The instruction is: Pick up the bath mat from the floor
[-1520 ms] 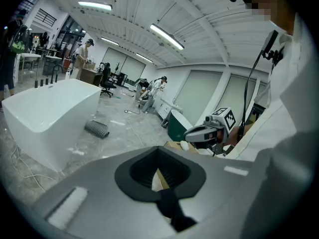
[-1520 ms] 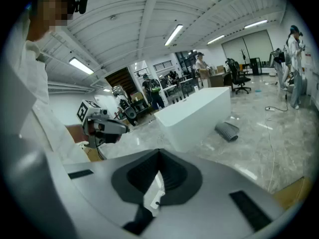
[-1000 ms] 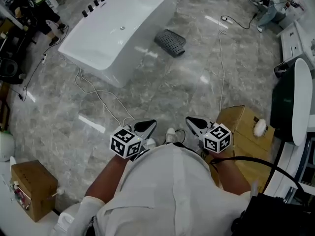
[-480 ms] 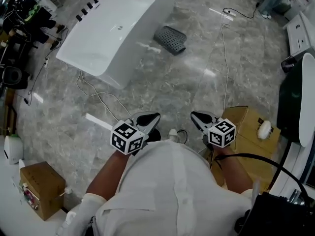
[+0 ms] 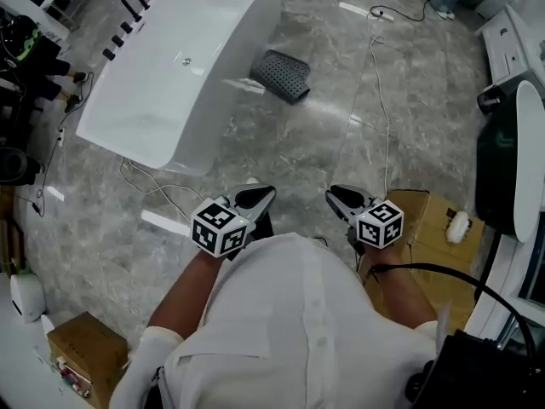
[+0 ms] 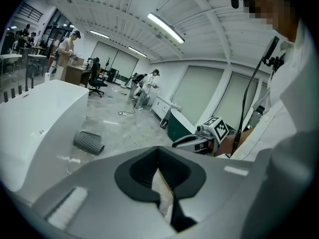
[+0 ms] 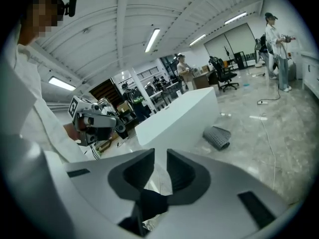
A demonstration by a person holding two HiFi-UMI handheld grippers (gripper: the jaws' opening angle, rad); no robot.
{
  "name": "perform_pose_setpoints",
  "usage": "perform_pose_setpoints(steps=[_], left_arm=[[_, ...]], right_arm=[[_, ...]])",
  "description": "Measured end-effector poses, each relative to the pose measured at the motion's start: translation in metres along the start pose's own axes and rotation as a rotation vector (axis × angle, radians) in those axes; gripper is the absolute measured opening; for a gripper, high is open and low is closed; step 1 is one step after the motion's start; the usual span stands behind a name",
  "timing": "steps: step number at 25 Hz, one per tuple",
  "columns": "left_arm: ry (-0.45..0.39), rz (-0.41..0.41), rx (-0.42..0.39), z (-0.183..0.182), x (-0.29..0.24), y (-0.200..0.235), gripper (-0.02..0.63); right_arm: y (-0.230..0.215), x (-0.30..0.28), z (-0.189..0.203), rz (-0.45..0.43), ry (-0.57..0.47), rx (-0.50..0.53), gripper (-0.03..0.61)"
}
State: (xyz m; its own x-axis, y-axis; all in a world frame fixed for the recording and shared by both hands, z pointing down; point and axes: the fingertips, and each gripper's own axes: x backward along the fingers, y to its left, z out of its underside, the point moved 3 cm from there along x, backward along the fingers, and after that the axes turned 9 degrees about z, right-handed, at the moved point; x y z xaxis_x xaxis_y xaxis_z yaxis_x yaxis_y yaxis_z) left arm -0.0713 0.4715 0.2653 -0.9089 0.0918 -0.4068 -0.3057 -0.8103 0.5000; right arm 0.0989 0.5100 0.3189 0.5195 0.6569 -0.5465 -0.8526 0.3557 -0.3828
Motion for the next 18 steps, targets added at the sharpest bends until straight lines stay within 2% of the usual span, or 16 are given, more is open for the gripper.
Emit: perform_pose_setpoints(steps=[5, 8, 11, 14, 18], left_arm=[[0.002, 0.046, -0.009, -0.055, 0.015, 0.075, 0.006], [0.026, 0.062, -0.019, -0.069, 0.024, 0.119, 0.006], [0.065, 0.06, -0.017, -0.074, 0.031, 0.163, 0.006], [0.053, 0.058, 0.007, -0.084, 0.033, 0.188, 0.006], [0.06, 0.048, 0.051, -0.097, 0.012, 0.22, 0.006]], right_arm=[[-0.011, -0.06, -0.061, 0.054, -0.021, -0.054, 0.044], [-0.024, -0.097, -0.087, 0.085, -0.03, -0.076, 0.044], [-0.033, -0.133, -0.105, 0.104, -0.018, -0.084, 0.044], [-0.047, -0.158, -0.115, 0.094, 0.001, -0.125, 0.044], [-0.089, -0.194, -0.125, 0.086, 0.015, -0.167, 0.044]])
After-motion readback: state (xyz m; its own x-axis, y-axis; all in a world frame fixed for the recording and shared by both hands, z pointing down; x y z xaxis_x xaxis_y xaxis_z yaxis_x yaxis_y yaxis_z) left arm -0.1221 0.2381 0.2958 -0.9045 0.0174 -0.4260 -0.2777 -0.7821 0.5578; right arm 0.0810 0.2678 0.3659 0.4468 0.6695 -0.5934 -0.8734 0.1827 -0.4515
